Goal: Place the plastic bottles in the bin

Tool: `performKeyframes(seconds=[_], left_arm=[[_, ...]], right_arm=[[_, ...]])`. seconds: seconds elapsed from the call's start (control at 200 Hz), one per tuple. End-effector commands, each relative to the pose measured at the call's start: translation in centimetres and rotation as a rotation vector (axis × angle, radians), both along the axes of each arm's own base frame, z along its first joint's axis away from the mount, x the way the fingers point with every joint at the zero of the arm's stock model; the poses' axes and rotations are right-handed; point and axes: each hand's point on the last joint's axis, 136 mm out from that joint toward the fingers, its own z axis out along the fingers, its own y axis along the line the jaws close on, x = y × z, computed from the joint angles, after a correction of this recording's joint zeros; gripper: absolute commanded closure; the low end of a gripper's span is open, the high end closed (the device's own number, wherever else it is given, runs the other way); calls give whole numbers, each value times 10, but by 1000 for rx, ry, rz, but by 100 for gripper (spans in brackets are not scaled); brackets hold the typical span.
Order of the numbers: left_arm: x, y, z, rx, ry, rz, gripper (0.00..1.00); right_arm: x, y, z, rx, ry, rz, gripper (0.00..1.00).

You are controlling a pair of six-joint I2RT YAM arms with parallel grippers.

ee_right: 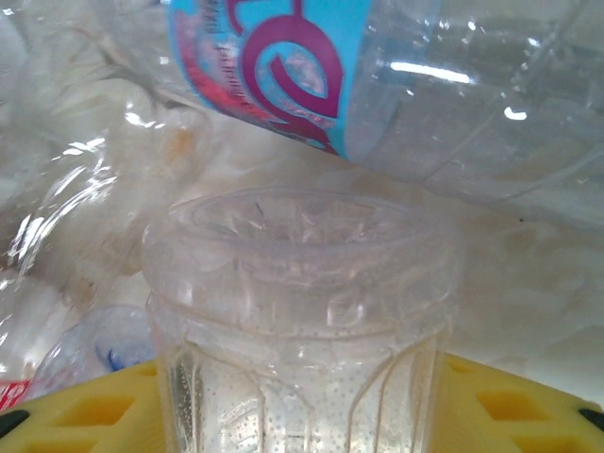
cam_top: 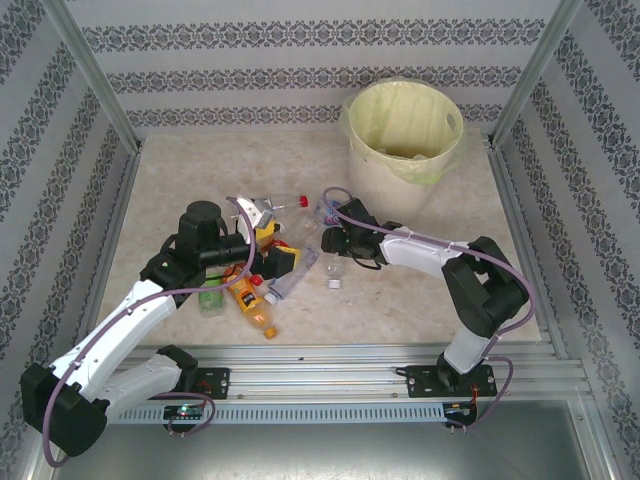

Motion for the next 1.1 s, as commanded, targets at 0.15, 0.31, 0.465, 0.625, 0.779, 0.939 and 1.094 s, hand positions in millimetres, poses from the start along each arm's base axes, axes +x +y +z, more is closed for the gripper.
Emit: performKeyframes(seconds=[0.15,0.31,0.465,0.625,0.779,0.939,1.094], left_arm=[[0,-2,9,-28,-51,-8,0],[0,-2,23,-104,-83,6,0],[1,-1,34,-166,-117,27,0],[-1,2,49,-246,-155,42,0],[-5,3,59,-292,-173,39,0],[-7,4,63,-305,-185,39,0],[-7,7,65,-308,-191,49,0]], right_arm=[[-7,-14,81,-32,-192,141,45],[-14,-30,136,-82,-304,170,46],[-18,-44,190,-113,-402,161,46],[-16,-56,245,-138,-509,135,46],[-7,-71,290,-165,-587,98,46],[10,-95,333,-195,-656,20,47],[36,-117,355,-190,-684,-50,48]])
